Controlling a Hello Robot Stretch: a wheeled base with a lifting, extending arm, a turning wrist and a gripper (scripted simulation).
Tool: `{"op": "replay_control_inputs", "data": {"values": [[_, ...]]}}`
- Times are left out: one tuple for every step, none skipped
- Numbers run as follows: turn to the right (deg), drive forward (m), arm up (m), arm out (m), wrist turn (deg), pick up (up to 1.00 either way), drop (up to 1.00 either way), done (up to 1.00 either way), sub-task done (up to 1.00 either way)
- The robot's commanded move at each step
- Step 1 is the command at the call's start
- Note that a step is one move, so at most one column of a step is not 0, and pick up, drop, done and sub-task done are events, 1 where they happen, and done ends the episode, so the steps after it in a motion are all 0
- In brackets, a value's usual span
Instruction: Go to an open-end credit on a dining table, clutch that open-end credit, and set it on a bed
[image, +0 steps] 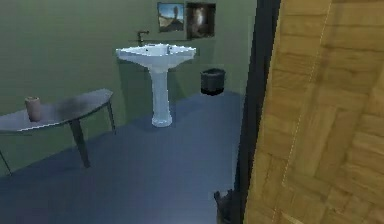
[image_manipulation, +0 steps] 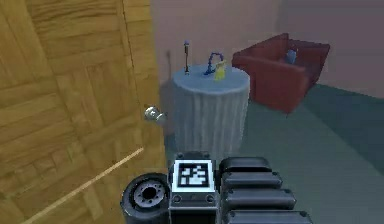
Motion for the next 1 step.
{"op": "replay_control_inputs", "data": {"values": [[-3.0, 0.00, 0.00, 0.00, 0.0, 0.00, 0.00, 0.00, 0.00]]}}
